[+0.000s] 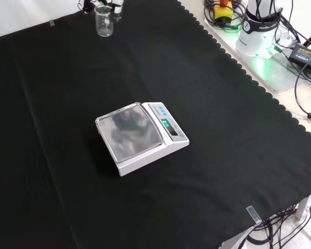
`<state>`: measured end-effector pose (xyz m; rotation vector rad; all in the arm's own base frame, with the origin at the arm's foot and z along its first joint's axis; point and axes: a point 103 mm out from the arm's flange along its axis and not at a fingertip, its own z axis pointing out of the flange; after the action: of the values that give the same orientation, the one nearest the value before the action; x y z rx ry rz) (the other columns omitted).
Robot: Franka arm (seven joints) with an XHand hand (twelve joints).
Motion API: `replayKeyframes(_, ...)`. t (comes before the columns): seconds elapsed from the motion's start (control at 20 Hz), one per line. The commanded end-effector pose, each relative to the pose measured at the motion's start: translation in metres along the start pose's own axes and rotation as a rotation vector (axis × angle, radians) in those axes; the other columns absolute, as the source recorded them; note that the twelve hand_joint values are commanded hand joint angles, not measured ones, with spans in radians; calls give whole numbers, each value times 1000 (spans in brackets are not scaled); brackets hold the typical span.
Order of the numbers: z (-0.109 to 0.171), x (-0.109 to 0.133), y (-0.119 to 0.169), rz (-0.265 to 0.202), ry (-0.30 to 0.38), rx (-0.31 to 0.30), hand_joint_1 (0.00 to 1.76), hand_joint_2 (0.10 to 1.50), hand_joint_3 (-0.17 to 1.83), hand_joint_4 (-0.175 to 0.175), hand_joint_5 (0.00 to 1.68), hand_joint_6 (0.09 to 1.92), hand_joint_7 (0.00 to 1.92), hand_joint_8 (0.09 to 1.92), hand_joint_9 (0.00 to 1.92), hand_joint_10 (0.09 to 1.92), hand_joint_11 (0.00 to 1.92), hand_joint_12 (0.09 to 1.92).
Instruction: Put the beaker on the electronic balance.
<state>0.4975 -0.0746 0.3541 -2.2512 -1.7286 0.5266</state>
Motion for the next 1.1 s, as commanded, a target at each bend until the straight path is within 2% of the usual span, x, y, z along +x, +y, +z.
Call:
replayKeyframes(0.05,-4,34,-22,-8,-42,17,1139,1090,23,-126,1001,965,1072,710,1547,87,1653,474)
replayKeyframes(0.25,-2,24,-22,-13,-28,15,1139,1091,22,-126,1000,966,1073,710,1548,87,1653,474)
replayKeyframes(0.35,-3,37,-24,-10,-48,15,1139,1091,22,-126,1000,966,1073,710,1548,87,1653,473)
replayKeyframes(0.5,-4,41,-25,-7,-43,12,1139,1091,21,-125,1000,966,1073,710,1549,87,1653,473)
replayKeyframes(0.8,0,41,-23,-46,0,-4,1138,1092,20,-124,1000,966,1073,710,1550,87,1653,472)
replayKeyframes(0.95,4,63,-16,-100,9,-5,1138,1092,19,-124,1000,966,1074,711,1550,87,1653,471)
replayKeyframes(1.1,7,88,-9,-130,0,2,1138,1093,17,-123,1000,966,1074,711,1551,87,1654,470)
